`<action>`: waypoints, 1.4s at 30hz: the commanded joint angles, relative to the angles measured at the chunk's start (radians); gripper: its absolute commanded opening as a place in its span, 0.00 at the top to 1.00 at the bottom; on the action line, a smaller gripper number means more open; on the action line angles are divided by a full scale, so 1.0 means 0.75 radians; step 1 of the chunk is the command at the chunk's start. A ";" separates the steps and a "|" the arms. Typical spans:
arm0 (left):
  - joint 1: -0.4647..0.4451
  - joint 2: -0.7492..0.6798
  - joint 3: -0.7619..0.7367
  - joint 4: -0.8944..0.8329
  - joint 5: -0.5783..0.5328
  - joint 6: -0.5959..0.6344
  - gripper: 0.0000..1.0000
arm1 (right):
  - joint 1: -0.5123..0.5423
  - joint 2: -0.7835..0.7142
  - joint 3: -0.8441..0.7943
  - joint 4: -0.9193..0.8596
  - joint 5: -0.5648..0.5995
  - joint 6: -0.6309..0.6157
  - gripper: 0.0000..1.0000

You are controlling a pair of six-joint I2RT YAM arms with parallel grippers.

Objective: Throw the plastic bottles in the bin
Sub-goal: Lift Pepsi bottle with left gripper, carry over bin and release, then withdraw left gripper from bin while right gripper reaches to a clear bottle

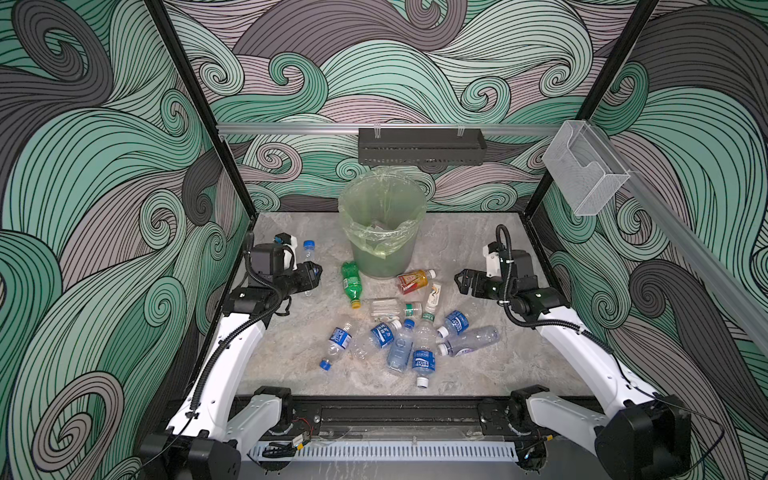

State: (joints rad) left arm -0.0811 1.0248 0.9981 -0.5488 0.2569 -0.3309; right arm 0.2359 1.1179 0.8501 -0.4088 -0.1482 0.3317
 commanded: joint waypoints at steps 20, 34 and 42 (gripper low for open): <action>-0.256 0.868 1.201 0.018 0.156 0.008 0.05 | -0.004 -0.097 -0.033 -0.091 -0.115 0.058 0.00; -0.171 0.234 0.498 -0.133 -0.117 0.171 0.02 | 0.002 -0.036 0.059 -0.262 -0.100 0.041 0.01; -0.154 -0.015 0.173 -0.288 -0.332 0.222 0.02 | 0.013 -0.089 0.117 -0.523 -0.022 0.061 0.05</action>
State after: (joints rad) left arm -0.2031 1.0515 1.1713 -0.6823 0.1085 -0.1909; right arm 0.2417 1.0794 0.9165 -0.6838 -0.2146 0.3637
